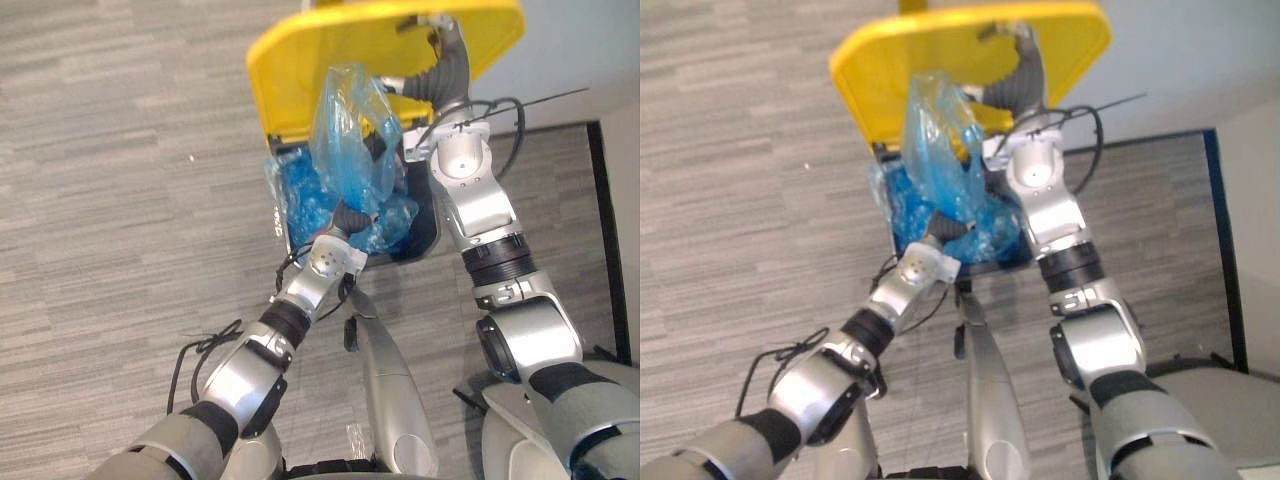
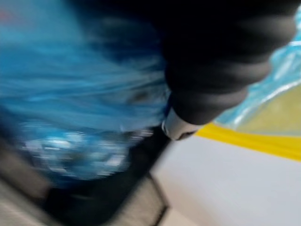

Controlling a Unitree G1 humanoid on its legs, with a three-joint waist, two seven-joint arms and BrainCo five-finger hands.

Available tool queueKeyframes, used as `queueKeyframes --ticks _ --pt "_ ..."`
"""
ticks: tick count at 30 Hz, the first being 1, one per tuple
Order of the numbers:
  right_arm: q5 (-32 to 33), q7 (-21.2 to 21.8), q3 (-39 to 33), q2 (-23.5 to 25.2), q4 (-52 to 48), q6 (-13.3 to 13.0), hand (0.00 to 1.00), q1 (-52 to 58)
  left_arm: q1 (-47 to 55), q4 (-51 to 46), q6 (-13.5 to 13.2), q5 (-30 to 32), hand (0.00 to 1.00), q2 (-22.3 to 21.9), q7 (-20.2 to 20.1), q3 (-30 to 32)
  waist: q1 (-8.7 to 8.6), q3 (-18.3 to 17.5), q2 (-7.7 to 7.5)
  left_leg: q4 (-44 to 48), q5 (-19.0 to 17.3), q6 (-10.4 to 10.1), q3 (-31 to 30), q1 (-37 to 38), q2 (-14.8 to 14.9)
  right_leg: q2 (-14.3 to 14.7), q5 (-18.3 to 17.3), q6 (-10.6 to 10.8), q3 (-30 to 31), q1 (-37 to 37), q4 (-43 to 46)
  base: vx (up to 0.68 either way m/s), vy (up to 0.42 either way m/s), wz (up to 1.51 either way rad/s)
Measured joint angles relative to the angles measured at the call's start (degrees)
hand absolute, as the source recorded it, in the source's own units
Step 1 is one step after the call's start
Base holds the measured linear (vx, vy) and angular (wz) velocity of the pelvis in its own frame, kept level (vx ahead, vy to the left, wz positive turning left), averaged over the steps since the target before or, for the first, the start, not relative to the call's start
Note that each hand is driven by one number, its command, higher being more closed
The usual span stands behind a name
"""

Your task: Gather rubbish on tea table into small bin, then transfer packed bag to large trash can.

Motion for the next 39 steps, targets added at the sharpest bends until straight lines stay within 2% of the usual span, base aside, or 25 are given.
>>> queueKeyframes --ticks 4,15,22,28,31,34,39 --pt "0.54 0.37 1.92 0.57 0.00 -0.03 0.00 -1.37 -0.02 0.01 0.04 2.12 0.00 0.09 -0.31 2.15 -0.17 -0.01 0.00 0.17 -0.19 0.32 0.90 -0.07 0.24 0.27 0.00 -0.02 0.57 -0.58 0.15 0.02 -0.039 -0.07" --pt "1.00 1.94 4.39 2.59 2.75 0.42 0.00 -2.78 1.45 -0.05 0.36 3.88 0.00 0.24 -0.41 2.09 -0.41 -0.08 0.11 -0.93 0.13 0.07 1.26 3.05 -0.11 0.18 -0.04 -0.22 0.86 1.63 0.61 0.01 -0.012 0.00" --pt "-0.23 3.39 5.39 2.60 2.98 0.47 0.00 -0.53 2.76 -2.63 0.30 4.87 0.00 1.19 -0.19 0.90 -0.02 -0.30 0.48 -4.82 2.63 0.04 -0.48 6.38 -1.34 -1.18 -0.76 -1.25 -1.15 5.33 0.11 0.01 -0.040 0.19" --pt "-4.61 4.90 5.06 2.31 2.98 -0.63 0.00 5.15 4.82 -5.99 -0.10 6.71 0.00 2.76 -0.08 -0.79 1.49 -0.59 0.47 -7.81 4.58 0.23 -2.63 8.67 -2.02 -2.03 -1.53 -1.87 -3.23 8.47 -0.20 0.01 -0.057 0.21" --pt "-5.36 5.49 4.06 2.34 2.98 -0.77 0.00 8.46 7.46 -7.26 -0.10 6.66 0.00 3.64 -0.13 -0.87 2.11 -2.04 0.80 -9.23 5.45 0.35 -3.07 8.87 -2.71 -2.70 -1.62 -1.86 -3.94 8.54 -0.20 0.03 -0.050 0.17" --pt "-7.12 6.17 2.11 1.26 2.99 -0.73 0.00 13.22 11.78 -11.74 -0.34 5.30 0.00 7.02 -0.35 -0.69 2.71 -3.27 0.90 -10.23 6.33 0.23 -3.90 9.18 -3.31 -3.35 -1.72 -1.83 -4.55 9.06 -0.17 0.04 -0.040 0.16" --pt "-9.13 6.86 -1.59 -1.92 3.00 -0.68 0.00 20.98 22.08 -20.94 -2.81 -0.22 0.00 12.46 -2.79 2.22 4.30 -4.49 1.35 -11.21 6.75 0.62 -4.72 10.91 -4.66 -4.89 -2.21 -1.44 -5.11 10.90 0.19 0.00 -0.013 0.14"
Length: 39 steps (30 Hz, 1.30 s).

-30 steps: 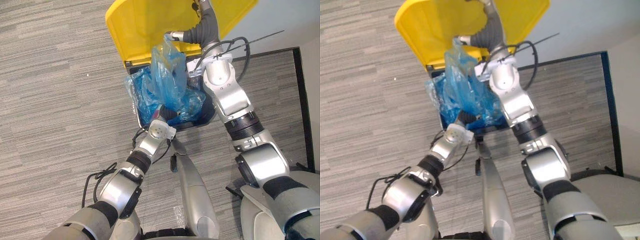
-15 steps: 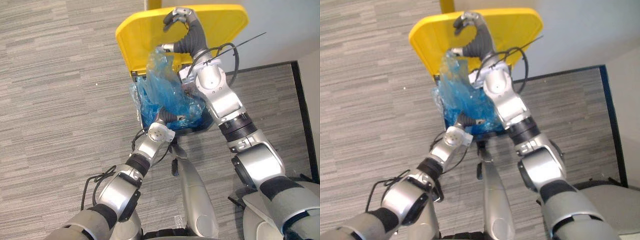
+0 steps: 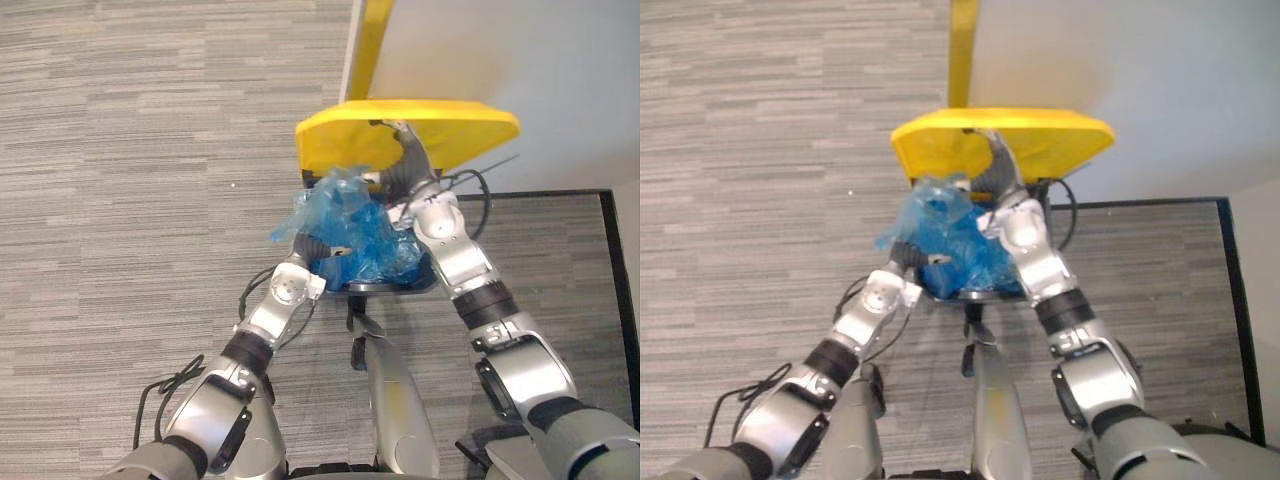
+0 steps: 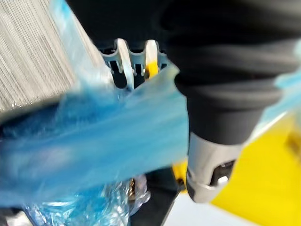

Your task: Gather rubbish on tea table into small bin, then transfer packed bag to large trash can.

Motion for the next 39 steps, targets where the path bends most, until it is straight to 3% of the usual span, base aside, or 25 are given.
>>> queueKeyframes --ticks 6,11,16,20,21,22,23,24,25,26,27,28,29,30,31,32,33,39 --pt "-0.07 1.15 -3.24 -2.70 -0.62 -0.03 0.00 10.78 17.44 -4.39 -1.53 -7.02 0.00 3.71 -3.24 8.93 1.26 -2.63 1.10 -2.60 0.78 1.16 -1.22 2.17 -1.15 -1.05 -1.42 0.39 -0.67 1.68 0.55 0.03 -0.035 0.13" --pt "-0.08 1.92 -6.83 -2.64 -0.69 -0.33 0.00 18.44 25.54 2.82 -1.21 -7.61 0.00 2.33 -5.80 14.33 2.30 -3.98 1.45 -3.05 0.77 1.14 -2.12 5.54 -1.45 -1.69 -3.11 0.94 -1.31 4.89 2.14 0.02 -0.022 0.08" --pt "-0.16 3.10 -6.76 3.49 -0.38 -1.09 0.00 24.50 27.61 17.51 0.73 -4.52 0.00 -1.42 -6.39 18.67 2.61 -4.64 0.74 -3.27 0.37 1.03 -1.50 10.89 -2.15 -1.84 -3.45 2.13 -0.41 9.66 1.19 -0.04 0.009 -0.10" --pt "-2.27 4.54 -6.70 11.02 1.89 -1.35 0.00 33.99 28.37 20.96 1.97 -1.38 0.00 -3.42 -6.07 20.65 2.71 -5.68 -0.77 -3.92 0.40 1.12 -0.15 14.14 -3.21 -2.03 -2.60 4.11 0.88 12.33 -1.17 -0.09 0.031 -0.23" --pt "-2.28 4.92 -6.70 12.24 2.01 -1.35 0.00 36.57 28.33 21.22 2.16 -0.73 0.00 -3.80 -5.99 21.26 2.47 -5.80 -0.56 -5.03 0.82 1.69 -0.19 14.96 -2.76 -1.98 -3.74 5.73 0.22 13.38 -1.65 -0.09 -0.012 -0.24" --pt "-2.28 5.23 -6.70 13.98 2.70 -1.39 0.00 39.60 28.60 21.86 2.11 -0.15 0.00 -4.42 -5.97 22.45 2.37 -6.28 -0.10 -7.35 2.66 1.01 1.28 16.02 -1.54 -2.36 -6.01 3.51 -0.74 11.21 5.12 -0.09 -0.076 -0.09" --pt "-2.28 5.32 -6.74 15.32 4.39 -1.51 0.00 41.39 28.74 22.35 2.33 0.32 0.00 -4.27 -5.84 23.04 1.69 -7.06 -0.87 -8.27 3.51 0.72 1.13 16.32 -1.62 -2.92 -7.23 0.55 -0.37 9.05 15.36 -0.04 -0.105 0.04" --pt "-2.32 5.51 -7.43 16.69 7.21 -1.75 0.00 43.30 28.87 22.32 2.63 0.69 0.00 -4.12 -5.75 23.73 0.78 -7.86 -2.40 -8.92 3.71 0.36 0.81 17.38 -2.02 -3.00 -8.67 -0.18 -0.45 9.17 24.09 -0.03 -0.102 0.17" --pt "-2.40 5.64 -9.90 18.73 11.59 -1.89 0.00 46.78 28.94 22.10 2.78 1.49 0.00 -3.88 -5.63 24.24 0.57 -9.46 -3.75 -9.14 3.48 0.02 0.70 18.03 -2.81 -2.35 -12.25 1.20 -0.33 12.00 22.07 0.02 -0.083 -0.17" --pt "-2.41 5.62 -11.97 19.97 15.96 -1.81 0.00 47.48 29.37 22.58 3.09 1.90 0.00 -4.99 -5.47 25.10 1.28 -11.08 -1.84 -10.36 3.43 0.59 0.52 17.85 -1.64 0.54 -12.10 1.49 -1.00 15.33 12.85 -0.01 -0.056 -0.55" --pt "-2.38 5.45 -14.47 19.68 18.05 -1.78 0.00 47.55 29.81 23.05 3.18 2.20 0.00 -6.87 -5.61 26.42 2.04 -12.31 0.16 -12.13 4.58 2.34 0.93 17.32 0.01 1.27 -12.09 2.52 -1.58 14.58 13.89 -0.03 -0.026 -0.66" --pt "-2.05 5.21 -18.25 20.02 18.67 -2.53 0.00 47.77 29.11 22.93 3.03 2.63 0.00 -8.69 -5.54 28.41 0.83 -12.45 -0.41 -13.33 6.06 0.41 2.12 18.17 -0.80 -2.25 -16.55 0.01 -2.52 13.73 29.89 -0.04 -0.029 -0.35" --pt "-2.32 4.65 -20.20 20.58 22.07 -2.38 0.00 48.15 28.72 23.44 3.27 3.09 0.00 -8.67 -5.34 28.69 0.61 -13.66 -2.04 -14.05 6.46 0.42 2.18 19.20 -2.33 -3.60 -21.81 3.52 -1.80 18.77 26.26 -0.02 -0.094 -0.12" --pt "-2.38 4.58 -20.57 20.52 24.39 -2.00 0.00 47.88 28.35 24.01 3.23 3.35 0.00 -8.57 -5.34 29.14 0.78 -14.70 -2.40 -14.06 6.51 0.29 2.64 19.31 -2.28 -2.57 -25.01 0.65 -2.34 22.10 19.73 -0.02 -0.103 -0.22" --pt "-2.56 4.19 -22.16 19.95 25.63 -1.60 0.00 47.58 27.93 25.57 3.40 3.56 0.00 -10.21 -5.32 29.22 1.06 -16.02 -0.47 -15.01 7.07 0.55 2.57 19.11 -0.62 0.09 -21.92 -0.11 -3.45 23.52 14.01 -0.01 -0.064 -0.40" --pt "-2.80 3.66 -23.35 19.91 27.31 -1.40 0.00 47.52 28.19 26.04 3.43 3.57 0.00 -11.38 -5.22 29.20 1.03 -17.81 0.53 -17.19 8.20 2.24 2.51 19.17 -0.60 1.42 -19.46 -0.22 -3.03 24.11 9.85 0.00 0.009 -0.40" --pt "-2.78 3.51 -24.63 19.83 28.61 -1.35 0.00 47.25 28.40 26.39 3.39 3.59 0.00 -11.89 -5.20 29.13 0.98 -18.44 0.77 -19.19 8.98 3.15 2.50 19.54 -1.00 1.87 -18.36 -0.07 -2.43 24.16 8.18 -0.01 0.034 -0.29" --pt "-2.15 2.54 -30.90 20.01 33.27 0.01 0.00 44.52 27.42 29.02 4.10 3.56 0.00 -11.06 -4.34 29.19 0.65 -18.59 1.12 -24.93 11.35 3.65 3.64 21.92 -3.51 1.55 -13.60 1.50 -0.50 25.95 1.97 -0.04 0.087 -0.11"
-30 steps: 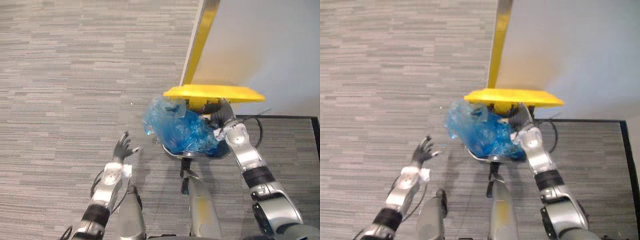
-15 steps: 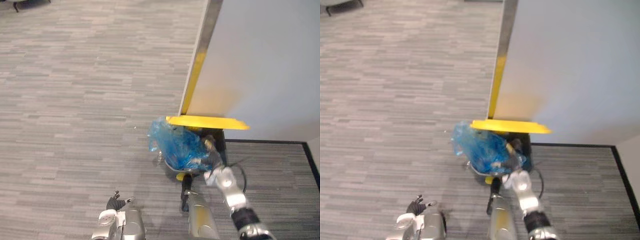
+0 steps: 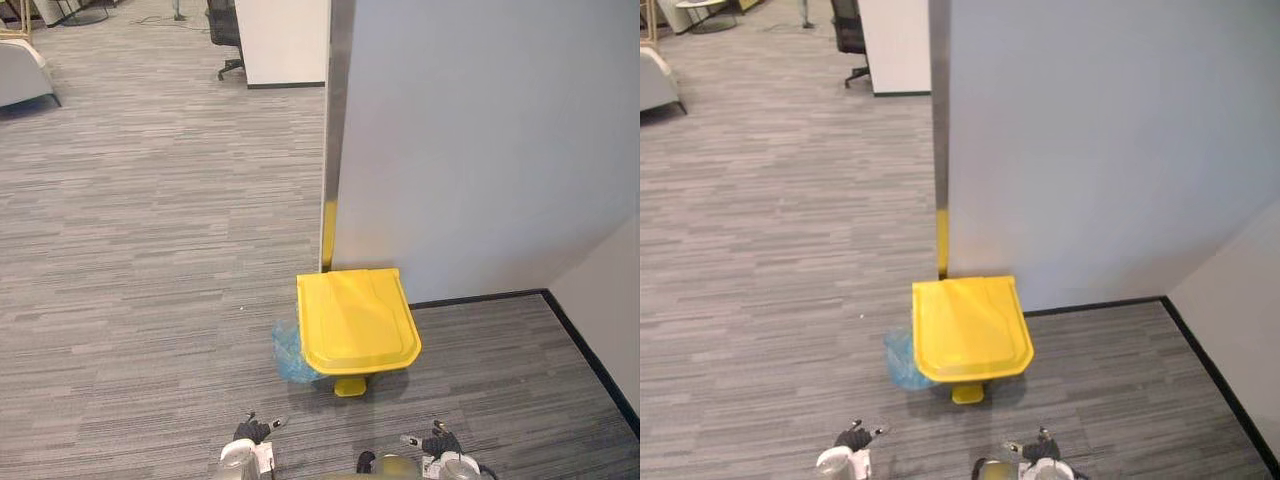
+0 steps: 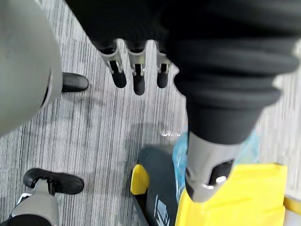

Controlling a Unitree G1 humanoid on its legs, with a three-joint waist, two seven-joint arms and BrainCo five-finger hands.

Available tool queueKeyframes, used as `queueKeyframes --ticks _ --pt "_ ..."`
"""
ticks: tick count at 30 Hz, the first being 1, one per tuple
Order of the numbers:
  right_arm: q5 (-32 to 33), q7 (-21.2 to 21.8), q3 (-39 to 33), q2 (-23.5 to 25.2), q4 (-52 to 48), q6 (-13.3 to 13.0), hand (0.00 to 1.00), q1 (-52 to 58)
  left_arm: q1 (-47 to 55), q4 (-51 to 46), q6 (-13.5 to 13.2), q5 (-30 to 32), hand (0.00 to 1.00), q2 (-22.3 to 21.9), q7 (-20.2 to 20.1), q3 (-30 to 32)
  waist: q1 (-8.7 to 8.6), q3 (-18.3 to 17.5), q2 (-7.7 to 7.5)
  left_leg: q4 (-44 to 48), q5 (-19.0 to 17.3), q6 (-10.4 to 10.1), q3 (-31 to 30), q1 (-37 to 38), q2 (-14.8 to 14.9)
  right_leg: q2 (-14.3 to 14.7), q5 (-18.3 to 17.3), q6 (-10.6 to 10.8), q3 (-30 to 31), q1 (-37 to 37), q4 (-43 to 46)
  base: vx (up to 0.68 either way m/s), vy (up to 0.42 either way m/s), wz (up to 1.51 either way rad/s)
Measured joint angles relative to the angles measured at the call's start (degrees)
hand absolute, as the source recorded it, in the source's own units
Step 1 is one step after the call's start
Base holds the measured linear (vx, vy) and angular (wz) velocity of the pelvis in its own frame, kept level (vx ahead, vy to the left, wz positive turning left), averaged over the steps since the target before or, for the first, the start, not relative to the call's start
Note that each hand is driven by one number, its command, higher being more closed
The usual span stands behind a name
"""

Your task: Gather rubbish on tea table into small bin, then transfer packed bag to large trash can.

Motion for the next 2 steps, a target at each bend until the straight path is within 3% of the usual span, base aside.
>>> queueKeyframes --ticks 2 --pt "0.11 -0.06 -0.64 -0.02 0.16 0.26 0.00 -0.15 -0.12 0.90 0.14 0.00 0.00 0.59 0.04 0.01 -0.09 0.07 0.12 -0.31 0.33 -0.50 0.26 0.08 -0.66 -0.54 1.35 0.12 0.23 0.53 -1.57 0.01 0.101 -0.06"
